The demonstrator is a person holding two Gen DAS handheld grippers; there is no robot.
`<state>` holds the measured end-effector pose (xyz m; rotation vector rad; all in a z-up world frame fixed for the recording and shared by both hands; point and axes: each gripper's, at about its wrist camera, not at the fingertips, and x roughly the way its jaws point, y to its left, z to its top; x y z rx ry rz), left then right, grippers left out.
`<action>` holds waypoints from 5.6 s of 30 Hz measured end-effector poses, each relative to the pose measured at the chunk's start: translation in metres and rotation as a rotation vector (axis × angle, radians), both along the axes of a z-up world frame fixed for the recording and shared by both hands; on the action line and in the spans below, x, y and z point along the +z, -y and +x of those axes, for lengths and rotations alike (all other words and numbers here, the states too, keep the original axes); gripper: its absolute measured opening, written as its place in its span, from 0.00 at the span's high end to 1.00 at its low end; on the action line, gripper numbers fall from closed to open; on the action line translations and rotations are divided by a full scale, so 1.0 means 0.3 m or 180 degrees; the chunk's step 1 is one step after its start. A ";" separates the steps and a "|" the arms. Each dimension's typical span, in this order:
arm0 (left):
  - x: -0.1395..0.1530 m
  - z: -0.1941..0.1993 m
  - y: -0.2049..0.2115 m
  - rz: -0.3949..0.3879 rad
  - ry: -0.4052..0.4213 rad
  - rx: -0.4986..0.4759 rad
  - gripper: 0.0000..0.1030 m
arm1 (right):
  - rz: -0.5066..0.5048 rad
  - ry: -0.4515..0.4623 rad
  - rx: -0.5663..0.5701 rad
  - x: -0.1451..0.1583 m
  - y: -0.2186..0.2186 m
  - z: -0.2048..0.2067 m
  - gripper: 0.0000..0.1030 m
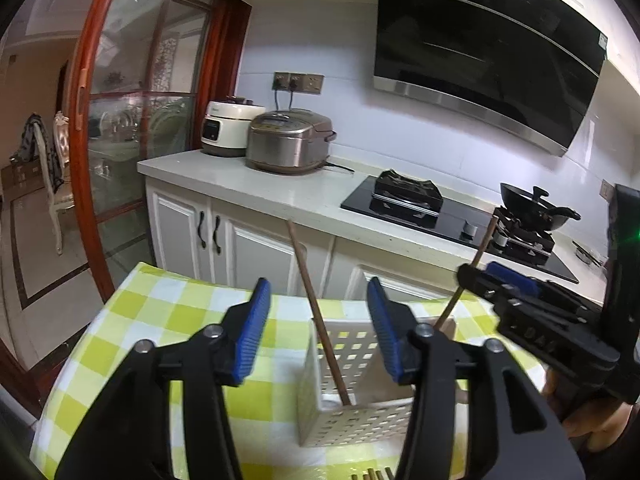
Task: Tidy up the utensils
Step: 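Open both grippers to drop the chopsticks into the caddy, then move both grippers back toward the remaining brown chopsticks, then close the right gripper on a brown chopstick while the left gripper grasps another, then lift both held chopsticks upright and carry them over the white caddy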
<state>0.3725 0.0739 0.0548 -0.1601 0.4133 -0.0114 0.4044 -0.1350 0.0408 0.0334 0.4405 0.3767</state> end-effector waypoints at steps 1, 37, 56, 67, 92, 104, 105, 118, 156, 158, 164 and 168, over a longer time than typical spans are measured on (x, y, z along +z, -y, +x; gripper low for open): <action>0.001 -0.014 -0.009 0.0009 0.0018 0.0032 0.44 | 0.0004 0.0014 -0.0020 0.004 0.008 -0.011 0.54; -0.404 -0.525 0.021 0.0238 -0.0592 0.0202 0.17 | -0.0264 -0.0913 -0.0007 -0.484 0.035 -0.505 0.71; -0.448 -0.497 0.006 0.0259 -0.0758 0.0186 0.17 | -0.0512 -0.1201 0.0231 -0.544 -0.079 -0.435 0.90; -0.457 -0.489 -0.012 0.0273 -0.0800 0.0244 0.17 | -0.0651 -0.1230 0.0209 -0.572 -0.097 -0.414 0.94; -0.582 -0.309 0.192 0.0477 -0.1545 -0.0263 0.75 | -0.0134 -0.1151 -0.0014 -0.537 0.146 -0.433 0.94; -0.587 -0.319 0.224 0.0634 -0.1471 -0.0348 0.93 | -0.0090 -0.1134 -0.0037 -0.537 0.160 -0.441 0.94; -0.587 -0.319 0.220 0.0611 -0.1473 -0.0354 0.93 | -0.0089 -0.1124 -0.0039 -0.534 0.160 -0.443 0.94; -0.391 -0.420 0.157 0.0431 -0.0801 -0.0206 0.94 | 0.0056 -0.0747 -0.0023 -0.418 0.157 -0.506 0.94; -0.123 -0.732 0.117 0.0451 0.0238 -0.0110 0.94 | 0.0121 0.0202 0.0071 -0.133 0.125 -0.747 0.94; -0.124 -0.733 0.118 0.0460 0.0243 -0.0110 0.94 | 0.0111 0.0204 0.0068 -0.133 0.124 -0.747 0.94; -0.115 -0.737 0.121 0.0461 0.0282 -0.0118 0.94 | 0.0126 0.0234 0.0052 -0.123 0.126 -0.765 0.94; -0.108 -0.730 0.122 0.0472 0.0295 -0.0129 0.94 | 0.0130 0.0255 0.0060 -0.119 0.123 -0.764 0.94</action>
